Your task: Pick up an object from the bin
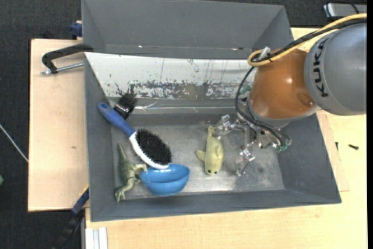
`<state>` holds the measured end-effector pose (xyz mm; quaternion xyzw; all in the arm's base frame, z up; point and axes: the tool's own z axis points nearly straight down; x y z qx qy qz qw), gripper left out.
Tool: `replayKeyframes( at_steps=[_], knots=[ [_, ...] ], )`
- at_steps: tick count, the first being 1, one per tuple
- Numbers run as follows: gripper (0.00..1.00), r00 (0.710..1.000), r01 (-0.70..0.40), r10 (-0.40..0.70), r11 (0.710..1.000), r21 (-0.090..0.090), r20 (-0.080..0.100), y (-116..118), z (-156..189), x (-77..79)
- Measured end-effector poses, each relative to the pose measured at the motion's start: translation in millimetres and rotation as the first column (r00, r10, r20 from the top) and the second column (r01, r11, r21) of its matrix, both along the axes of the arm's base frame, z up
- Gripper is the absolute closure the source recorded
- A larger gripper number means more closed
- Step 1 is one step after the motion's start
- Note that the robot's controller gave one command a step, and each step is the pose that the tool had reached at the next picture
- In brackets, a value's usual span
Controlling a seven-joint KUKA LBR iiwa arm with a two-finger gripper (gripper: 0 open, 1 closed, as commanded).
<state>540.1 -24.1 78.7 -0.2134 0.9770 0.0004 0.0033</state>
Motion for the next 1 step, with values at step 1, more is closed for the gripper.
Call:
replayKeyframes(
  at_steps=[1],
  knots=[
    [1.0,1.0,0.001,-0.001,1.0,-0.001,-0.001,-1.6,-1.1,-0.7]
  ],
)
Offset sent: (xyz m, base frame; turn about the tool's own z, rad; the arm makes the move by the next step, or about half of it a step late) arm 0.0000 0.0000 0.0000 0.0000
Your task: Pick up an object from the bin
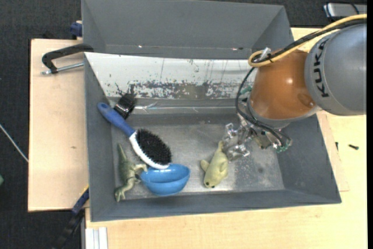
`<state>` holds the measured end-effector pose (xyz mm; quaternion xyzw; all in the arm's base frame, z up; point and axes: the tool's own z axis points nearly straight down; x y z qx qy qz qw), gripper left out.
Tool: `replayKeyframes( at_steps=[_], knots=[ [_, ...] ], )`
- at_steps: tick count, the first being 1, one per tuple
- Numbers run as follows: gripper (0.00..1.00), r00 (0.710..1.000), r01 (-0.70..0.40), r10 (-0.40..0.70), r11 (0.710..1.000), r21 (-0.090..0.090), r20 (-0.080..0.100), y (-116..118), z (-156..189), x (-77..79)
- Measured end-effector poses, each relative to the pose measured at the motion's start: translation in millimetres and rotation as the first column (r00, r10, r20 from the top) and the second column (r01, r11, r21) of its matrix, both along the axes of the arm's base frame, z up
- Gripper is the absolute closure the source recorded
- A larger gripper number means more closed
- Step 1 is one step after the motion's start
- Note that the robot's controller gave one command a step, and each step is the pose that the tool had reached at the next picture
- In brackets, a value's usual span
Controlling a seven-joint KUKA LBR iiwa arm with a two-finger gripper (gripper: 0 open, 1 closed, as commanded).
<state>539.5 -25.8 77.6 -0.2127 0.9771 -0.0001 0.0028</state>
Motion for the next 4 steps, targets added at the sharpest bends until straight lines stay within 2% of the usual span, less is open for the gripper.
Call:
replayKeyframes(
  at_steps=[1,2,3,4],
  knots=[
    [0.0,1.0,0.0,0.0,1.0,0.0,-0.003,0,-1,-0.8],
    [0.0,0.932,-0.361,0.361,0.932,-0.004,0.007,52,-3,1.3],
    [0.0,0.939,-0.345,0.345,0.939,0.0,0.002,153,14,12.9],
    [0.0,0.886,-0.464,0.464,0.886,-0.019,0.004,181,4,-6.1]
  ],
)
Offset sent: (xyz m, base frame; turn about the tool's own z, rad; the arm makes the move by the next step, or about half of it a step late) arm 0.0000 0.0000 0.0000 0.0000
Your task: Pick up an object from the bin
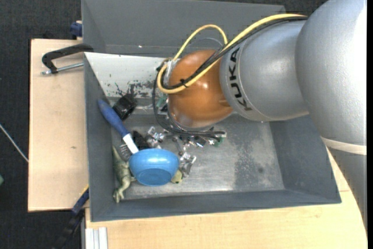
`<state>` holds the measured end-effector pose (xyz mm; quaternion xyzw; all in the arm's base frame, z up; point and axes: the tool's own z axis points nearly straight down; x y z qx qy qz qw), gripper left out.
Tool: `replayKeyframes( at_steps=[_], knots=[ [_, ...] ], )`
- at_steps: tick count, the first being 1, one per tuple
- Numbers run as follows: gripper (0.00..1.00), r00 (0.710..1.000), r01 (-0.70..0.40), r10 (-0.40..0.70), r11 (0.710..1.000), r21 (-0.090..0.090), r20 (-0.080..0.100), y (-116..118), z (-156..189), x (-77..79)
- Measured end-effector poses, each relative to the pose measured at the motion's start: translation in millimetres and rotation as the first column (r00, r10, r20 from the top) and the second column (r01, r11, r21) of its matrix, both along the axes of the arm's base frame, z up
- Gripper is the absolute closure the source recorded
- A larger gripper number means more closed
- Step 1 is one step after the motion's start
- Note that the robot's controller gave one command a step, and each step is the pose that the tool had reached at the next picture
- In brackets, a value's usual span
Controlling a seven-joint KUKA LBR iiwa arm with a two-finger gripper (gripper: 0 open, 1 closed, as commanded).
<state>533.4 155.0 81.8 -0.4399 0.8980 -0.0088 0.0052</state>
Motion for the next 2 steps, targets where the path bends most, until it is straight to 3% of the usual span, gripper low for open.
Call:
replayKeyframes(
  at_steps=[1,2],
  knots=[
    [1.0,1.0,-0.002,0.002,1.0,0.007,0.007,2,1,1.2],
    [1.0,1.0,0.003,-0.003,1.0,0.015,-0.001,-23,118,26.9]
  ],
)
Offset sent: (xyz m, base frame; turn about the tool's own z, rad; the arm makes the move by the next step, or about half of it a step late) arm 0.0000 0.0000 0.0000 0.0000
